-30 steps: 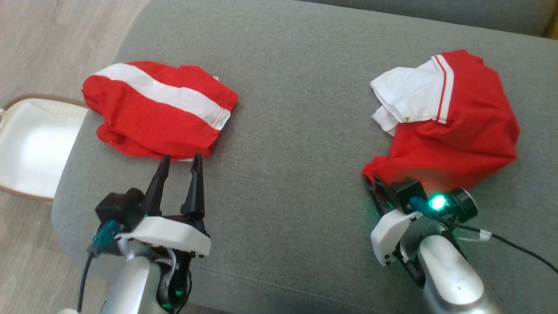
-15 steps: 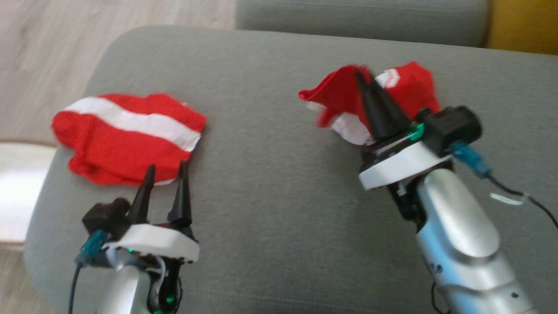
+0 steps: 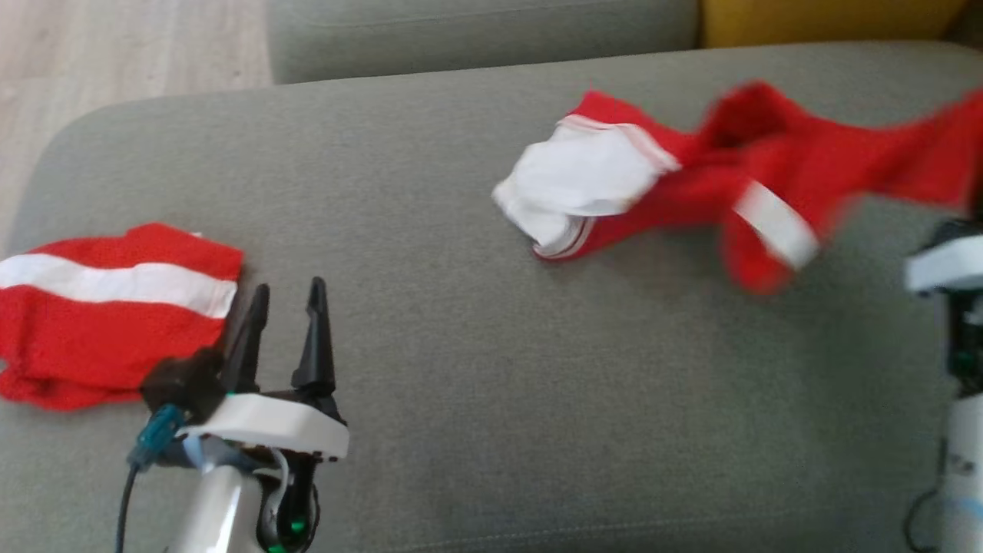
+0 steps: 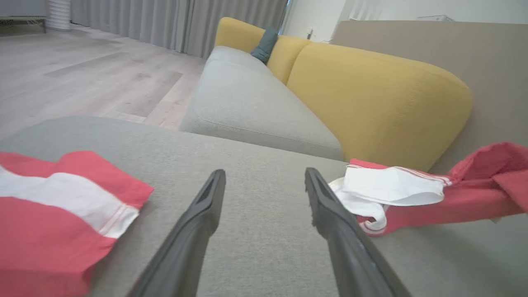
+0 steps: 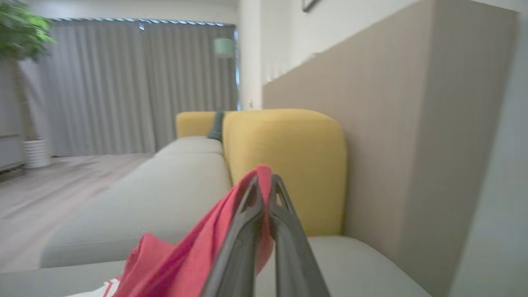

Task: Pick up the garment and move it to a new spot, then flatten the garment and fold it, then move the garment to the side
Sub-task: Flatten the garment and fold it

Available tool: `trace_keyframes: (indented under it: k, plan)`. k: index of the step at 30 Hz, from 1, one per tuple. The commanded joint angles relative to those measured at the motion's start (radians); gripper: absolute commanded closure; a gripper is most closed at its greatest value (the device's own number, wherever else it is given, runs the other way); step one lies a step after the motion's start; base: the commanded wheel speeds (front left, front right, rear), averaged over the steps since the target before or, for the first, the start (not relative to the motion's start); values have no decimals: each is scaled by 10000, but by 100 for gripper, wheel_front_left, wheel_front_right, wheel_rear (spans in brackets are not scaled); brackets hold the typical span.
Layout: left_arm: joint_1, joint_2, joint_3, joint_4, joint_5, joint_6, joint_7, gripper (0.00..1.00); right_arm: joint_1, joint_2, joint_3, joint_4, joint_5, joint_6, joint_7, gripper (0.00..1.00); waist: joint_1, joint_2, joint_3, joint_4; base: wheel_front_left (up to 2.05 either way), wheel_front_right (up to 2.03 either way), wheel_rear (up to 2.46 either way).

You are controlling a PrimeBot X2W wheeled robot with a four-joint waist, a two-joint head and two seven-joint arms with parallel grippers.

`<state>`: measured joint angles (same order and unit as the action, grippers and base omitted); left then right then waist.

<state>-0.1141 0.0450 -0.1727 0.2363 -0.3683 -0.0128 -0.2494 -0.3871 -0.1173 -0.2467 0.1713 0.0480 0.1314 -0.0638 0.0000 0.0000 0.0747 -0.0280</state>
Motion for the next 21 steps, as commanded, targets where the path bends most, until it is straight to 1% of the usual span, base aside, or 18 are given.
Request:
trace_keyframes:
  k: [1,4,5,6,7,10,13,17,21]
  plan:
    - [-510,53,260,-285,48,-26,-124,0,-256,-115,-98,-149,-151,-7,205,100,0,0,101,-145,0,0,0]
    - [-548,53,227,-231,55,-31,-124,0,-218,-176,-790,481,-415,-7,641,100,0,0,153,-222,0,0,0]
    - [-551,53,212,-196,65,-38,-124,0,-203,-203,-1006,738,-624,-7,820,67,0,0,167,-237,0,0,0]
    - [-558,53,199,-161,79,-48,-124,0,-232,-185,-1273,946,-825,-7,897,0,0,0,184,-244,0,0,0]
    - [-572,53,185,-134,87,-60,-124,0,-264,-146,-1562,1169,-1058,-7,1008,0,0,0,200,-237,0,0,0]
    - [-603,53,160,-70,96,-83,-124,0,-362,43,-1945,1572,-1646,-7,1093,0,0,0,221,-201,0,0,0]
    - [-626,53,179,-35,104,-96,-124,0,-425,232,-1752,1625,-1868,-7,708,0,0,0,233,-160,0,0,0]
    - [-630,53,233,-34,116,-96,-124,0,-334,430,-788,1340,-1580,-7,-114,0,0,0,179,-116,0,0,0]
    - [-603,53,265,-93,111,-97,-124,0,118,545,863,947,-928,-7,-802,0,0,0,96,-50,0,0,0]
